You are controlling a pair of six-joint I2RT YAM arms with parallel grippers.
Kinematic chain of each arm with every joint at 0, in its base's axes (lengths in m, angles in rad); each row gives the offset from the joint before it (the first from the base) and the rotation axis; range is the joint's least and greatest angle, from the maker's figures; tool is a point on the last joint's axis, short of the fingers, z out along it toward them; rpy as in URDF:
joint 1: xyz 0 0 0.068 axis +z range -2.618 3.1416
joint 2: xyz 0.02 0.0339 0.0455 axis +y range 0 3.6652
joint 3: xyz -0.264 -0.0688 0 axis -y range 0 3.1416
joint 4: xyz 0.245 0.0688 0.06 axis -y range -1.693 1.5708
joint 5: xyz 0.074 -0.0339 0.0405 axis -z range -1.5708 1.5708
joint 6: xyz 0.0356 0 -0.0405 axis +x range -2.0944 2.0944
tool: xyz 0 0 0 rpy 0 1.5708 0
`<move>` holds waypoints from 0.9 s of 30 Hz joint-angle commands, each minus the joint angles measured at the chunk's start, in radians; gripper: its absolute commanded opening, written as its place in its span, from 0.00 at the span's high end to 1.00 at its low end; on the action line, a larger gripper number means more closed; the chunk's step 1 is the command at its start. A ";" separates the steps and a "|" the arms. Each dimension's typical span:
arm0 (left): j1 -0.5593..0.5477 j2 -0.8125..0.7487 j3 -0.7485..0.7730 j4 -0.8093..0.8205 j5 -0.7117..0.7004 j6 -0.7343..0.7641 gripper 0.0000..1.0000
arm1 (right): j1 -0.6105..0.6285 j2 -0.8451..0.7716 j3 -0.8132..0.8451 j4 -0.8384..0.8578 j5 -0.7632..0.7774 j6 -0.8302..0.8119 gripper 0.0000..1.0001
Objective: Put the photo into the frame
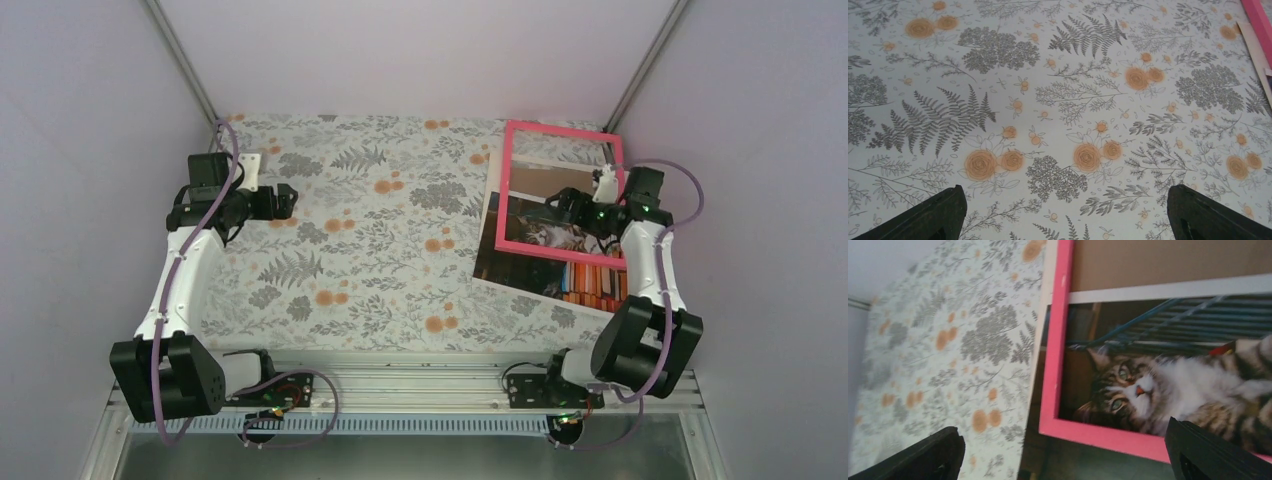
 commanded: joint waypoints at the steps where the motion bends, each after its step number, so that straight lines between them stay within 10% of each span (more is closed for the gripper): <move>1: 0.000 -0.006 0.010 0.019 -0.051 -0.024 0.00 | 0.088 0.012 0.082 0.058 0.274 0.022 0.00; 18: 0.005 0.026 0.003 0.026 -0.136 -0.052 0.00 | 0.493 0.518 0.470 0.068 0.774 0.149 0.02; 27: 0.006 0.080 0.024 0.024 -0.167 -0.063 0.00 | 0.522 0.739 0.605 0.023 0.804 0.187 0.22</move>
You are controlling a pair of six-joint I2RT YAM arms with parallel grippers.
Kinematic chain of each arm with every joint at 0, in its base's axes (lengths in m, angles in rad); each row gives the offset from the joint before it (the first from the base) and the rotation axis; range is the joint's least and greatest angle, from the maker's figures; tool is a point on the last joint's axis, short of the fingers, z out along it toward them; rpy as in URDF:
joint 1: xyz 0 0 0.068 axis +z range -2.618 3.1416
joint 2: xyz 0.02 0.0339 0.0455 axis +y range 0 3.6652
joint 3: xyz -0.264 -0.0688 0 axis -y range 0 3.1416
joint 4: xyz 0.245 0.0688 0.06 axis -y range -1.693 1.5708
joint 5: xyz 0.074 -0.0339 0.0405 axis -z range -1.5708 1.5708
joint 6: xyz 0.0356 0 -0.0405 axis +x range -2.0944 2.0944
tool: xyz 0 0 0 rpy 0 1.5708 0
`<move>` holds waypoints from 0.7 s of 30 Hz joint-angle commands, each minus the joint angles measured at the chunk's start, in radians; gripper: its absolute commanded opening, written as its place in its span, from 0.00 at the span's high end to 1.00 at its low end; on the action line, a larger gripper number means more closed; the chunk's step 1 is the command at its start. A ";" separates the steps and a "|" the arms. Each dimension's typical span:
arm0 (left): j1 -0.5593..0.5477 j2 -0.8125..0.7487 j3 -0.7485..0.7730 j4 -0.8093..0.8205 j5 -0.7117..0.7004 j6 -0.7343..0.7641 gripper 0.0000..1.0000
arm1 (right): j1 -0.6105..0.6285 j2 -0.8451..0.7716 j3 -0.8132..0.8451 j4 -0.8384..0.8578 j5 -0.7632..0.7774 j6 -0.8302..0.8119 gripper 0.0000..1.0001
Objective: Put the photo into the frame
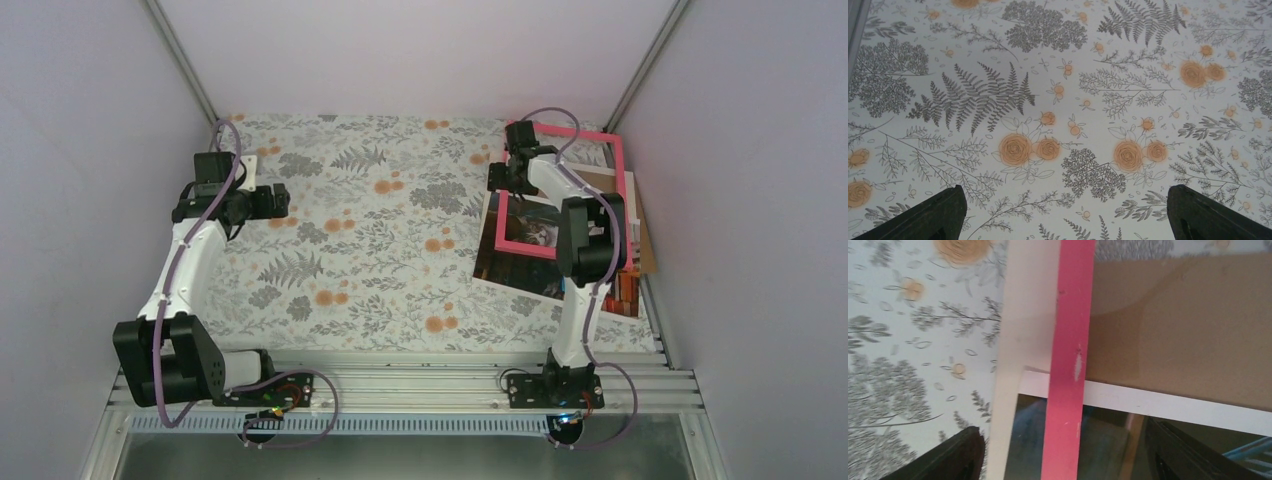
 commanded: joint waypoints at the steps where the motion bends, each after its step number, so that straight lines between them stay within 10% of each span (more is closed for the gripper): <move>1: 0.004 0.022 0.025 0.011 -0.022 -0.018 0.00 | 0.003 0.058 0.060 -0.024 0.057 0.036 0.23; 21: 0.005 0.104 0.067 -0.001 -0.030 -0.022 0.00 | 0.003 0.217 0.178 -0.041 0.050 0.063 0.55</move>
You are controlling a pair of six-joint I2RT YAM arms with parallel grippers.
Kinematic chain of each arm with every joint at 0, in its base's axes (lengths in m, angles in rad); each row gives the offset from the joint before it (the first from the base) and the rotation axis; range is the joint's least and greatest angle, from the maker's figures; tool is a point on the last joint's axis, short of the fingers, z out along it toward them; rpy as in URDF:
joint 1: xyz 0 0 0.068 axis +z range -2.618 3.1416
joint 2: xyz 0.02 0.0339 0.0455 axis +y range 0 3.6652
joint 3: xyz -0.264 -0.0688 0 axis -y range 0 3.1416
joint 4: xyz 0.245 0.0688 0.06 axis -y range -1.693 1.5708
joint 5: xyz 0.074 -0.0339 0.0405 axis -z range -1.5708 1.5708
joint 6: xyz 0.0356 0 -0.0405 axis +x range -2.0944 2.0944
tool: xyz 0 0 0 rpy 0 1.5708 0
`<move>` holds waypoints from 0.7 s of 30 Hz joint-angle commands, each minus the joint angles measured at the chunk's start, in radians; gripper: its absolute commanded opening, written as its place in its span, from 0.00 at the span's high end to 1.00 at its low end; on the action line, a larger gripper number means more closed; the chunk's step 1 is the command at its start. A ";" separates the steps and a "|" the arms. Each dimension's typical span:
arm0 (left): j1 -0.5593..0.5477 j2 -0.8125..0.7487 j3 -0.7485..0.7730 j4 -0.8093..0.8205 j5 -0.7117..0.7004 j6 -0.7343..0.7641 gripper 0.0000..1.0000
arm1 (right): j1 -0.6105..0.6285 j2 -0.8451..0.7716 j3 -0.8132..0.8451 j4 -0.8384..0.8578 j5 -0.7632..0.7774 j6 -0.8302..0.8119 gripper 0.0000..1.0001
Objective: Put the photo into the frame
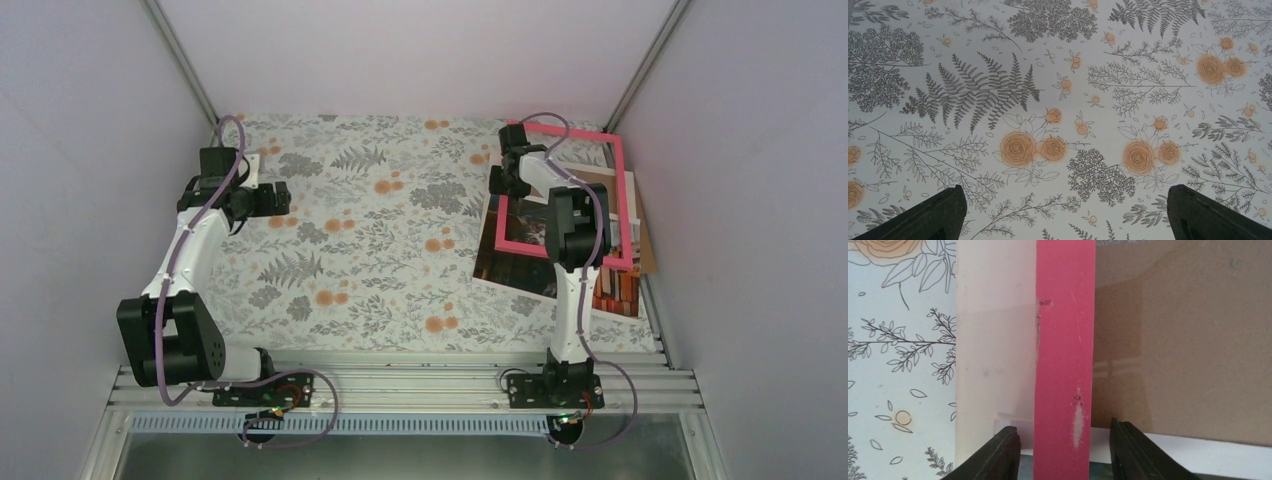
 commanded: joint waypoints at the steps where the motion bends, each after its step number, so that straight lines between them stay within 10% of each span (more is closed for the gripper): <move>1: 0.004 0.013 0.037 -0.002 -0.014 -0.015 0.00 | 0.003 0.019 0.040 -0.002 0.024 0.018 0.58; 13: -0.009 0.038 0.076 -0.024 -0.020 -0.013 0.00 | 0.004 -0.112 0.016 -0.014 -0.041 0.013 0.86; 21: -0.044 0.048 0.134 -0.043 0.013 0.017 0.00 | -0.001 -0.283 0.003 -0.032 -0.152 -0.003 0.85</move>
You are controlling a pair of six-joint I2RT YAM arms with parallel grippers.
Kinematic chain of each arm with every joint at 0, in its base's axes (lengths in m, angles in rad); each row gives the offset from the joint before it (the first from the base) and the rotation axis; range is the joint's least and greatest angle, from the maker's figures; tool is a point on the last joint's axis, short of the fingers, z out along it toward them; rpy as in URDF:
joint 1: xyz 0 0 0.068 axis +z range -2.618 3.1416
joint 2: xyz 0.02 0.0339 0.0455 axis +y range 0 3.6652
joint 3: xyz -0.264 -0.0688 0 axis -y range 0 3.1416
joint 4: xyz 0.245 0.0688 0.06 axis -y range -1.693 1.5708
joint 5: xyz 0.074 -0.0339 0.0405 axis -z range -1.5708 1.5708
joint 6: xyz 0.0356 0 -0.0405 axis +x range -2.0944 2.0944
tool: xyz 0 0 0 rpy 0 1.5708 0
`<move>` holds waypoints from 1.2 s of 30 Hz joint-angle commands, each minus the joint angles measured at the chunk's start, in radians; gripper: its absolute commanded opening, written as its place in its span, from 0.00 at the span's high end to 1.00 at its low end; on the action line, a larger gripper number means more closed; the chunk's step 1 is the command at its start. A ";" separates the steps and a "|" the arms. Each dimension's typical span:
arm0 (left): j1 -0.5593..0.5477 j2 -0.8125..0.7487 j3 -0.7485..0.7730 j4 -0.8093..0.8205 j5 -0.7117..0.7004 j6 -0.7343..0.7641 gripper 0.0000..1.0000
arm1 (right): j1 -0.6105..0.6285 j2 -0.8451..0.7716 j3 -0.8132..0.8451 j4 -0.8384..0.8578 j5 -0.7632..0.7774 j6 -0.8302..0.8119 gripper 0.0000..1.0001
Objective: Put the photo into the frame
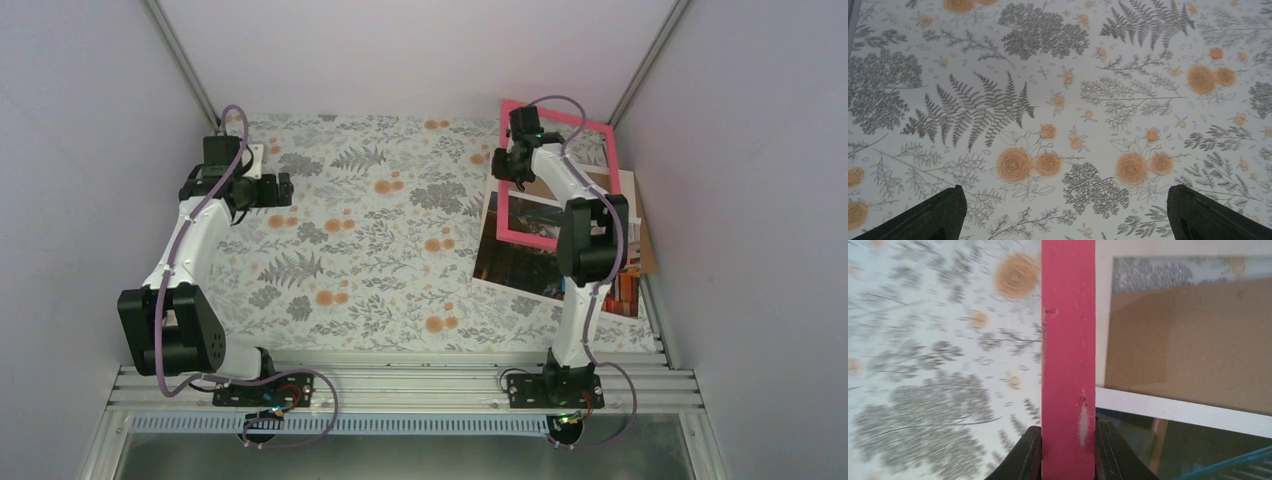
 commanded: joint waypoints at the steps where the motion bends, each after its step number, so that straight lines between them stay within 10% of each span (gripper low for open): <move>1: -0.028 -0.006 0.064 -0.014 0.063 0.022 0.00 | -0.002 -0.159 0.015 0.019 -0.096 -0.021 0.84; 16: -0.241 0.096 0.452 0.307 0.853 -0.266 0.00 | -0.022 -0.408 0.142 0.503 -0.910 0.462 0.80; 36: -0.532 0.234 0.504 0.791 0.885 -0.790 0.00 | 0.153 -0.303 0.238 0.887 -0.934 0.838 0.79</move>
